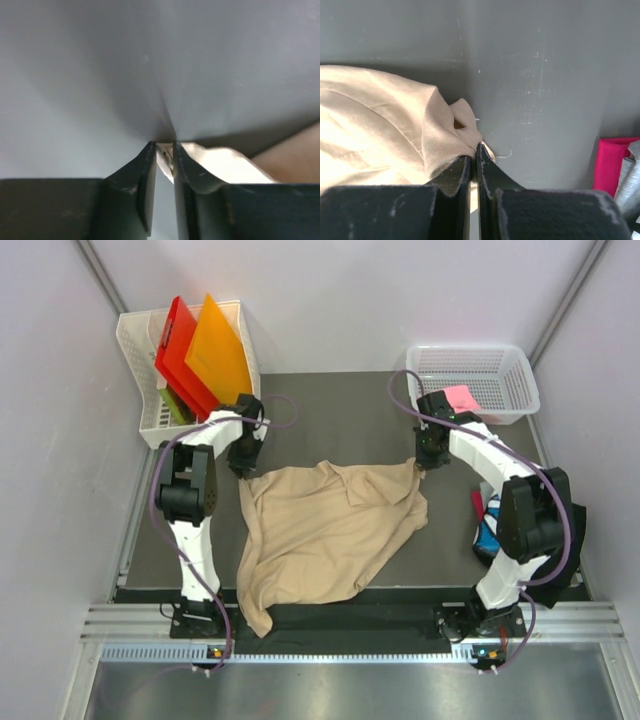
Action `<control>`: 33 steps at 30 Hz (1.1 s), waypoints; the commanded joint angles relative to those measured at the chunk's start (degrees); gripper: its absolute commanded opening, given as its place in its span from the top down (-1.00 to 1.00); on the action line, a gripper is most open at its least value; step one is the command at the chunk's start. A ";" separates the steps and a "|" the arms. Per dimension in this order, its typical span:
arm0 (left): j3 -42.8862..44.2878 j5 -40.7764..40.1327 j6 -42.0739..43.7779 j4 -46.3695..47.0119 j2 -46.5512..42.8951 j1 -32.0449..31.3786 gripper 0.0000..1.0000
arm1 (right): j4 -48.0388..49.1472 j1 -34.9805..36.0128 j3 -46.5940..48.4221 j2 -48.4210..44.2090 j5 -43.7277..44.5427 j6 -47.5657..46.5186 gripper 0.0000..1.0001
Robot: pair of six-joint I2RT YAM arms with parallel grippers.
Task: Fold and stack the t-shirts
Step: Flatten out the tshirt
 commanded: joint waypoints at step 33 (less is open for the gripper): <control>-3.40 -8.09 14.53 7.64 -12.82 15.20 1.00 | -5.16 0.17 17.47 11.61 6.68 -1.24 -0.22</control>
